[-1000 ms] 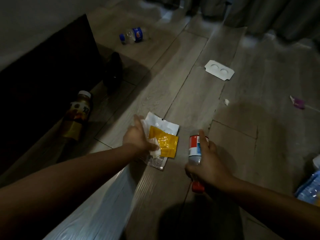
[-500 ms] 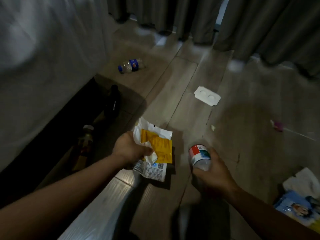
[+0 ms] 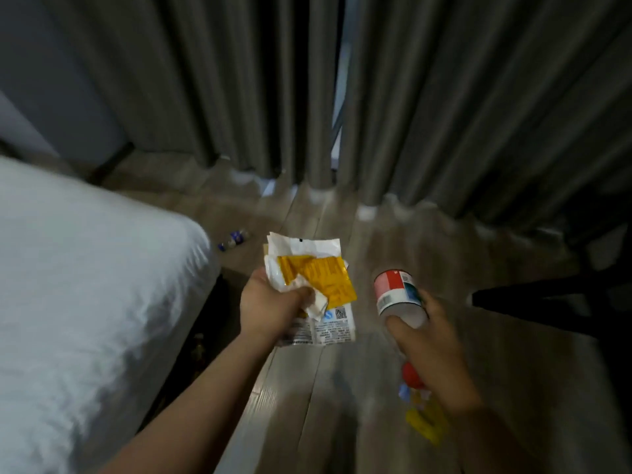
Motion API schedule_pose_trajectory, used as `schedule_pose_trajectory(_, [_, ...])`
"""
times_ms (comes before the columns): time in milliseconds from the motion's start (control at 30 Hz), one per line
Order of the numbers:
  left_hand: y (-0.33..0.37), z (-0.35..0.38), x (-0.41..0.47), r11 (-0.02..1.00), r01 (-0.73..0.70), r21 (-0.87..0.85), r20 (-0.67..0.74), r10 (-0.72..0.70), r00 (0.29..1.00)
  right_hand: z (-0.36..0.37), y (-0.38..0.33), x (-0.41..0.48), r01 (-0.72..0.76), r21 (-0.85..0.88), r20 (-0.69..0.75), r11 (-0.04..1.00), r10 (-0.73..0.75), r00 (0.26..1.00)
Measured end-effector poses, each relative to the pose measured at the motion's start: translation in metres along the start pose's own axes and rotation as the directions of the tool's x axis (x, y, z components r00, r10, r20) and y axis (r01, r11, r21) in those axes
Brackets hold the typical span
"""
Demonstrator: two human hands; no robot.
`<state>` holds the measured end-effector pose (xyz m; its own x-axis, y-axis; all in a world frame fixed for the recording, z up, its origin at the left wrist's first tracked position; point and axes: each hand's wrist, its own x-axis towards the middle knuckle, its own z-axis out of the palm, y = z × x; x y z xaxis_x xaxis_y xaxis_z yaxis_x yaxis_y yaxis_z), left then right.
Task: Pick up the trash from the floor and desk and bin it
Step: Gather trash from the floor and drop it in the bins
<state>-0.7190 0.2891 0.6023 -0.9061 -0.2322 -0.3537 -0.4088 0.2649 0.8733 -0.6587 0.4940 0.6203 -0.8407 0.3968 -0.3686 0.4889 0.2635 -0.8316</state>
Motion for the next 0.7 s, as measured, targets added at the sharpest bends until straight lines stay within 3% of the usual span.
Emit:
schedule_pose_trajectory(300, [0.270,-0.019,-0.159,0.967,-0.226,-0.120,-0.066,0.219,0.973,-0.206,-0.210,-0.114,0.254,0.192,-0.254,0.948,-0.202,0.946])
schedule_pose_trajectory(433, [0.336,-0.015,-0.206,0.921,-0.325,-0.213,-0.016,0.330,0.944,-0.267,-0.251,-0.148,0.362,0.229,-0.423,0.904,-0.242,0.873])
schedule_pose_trajectory(700, [0.424,-0.005,-0.251,0.788,-0.496,-0.364,0.099,0.562,0.821,-0.330,-0.291,-0.193,0.510,0.293,-0.549,0.809,-0.295,0.782])
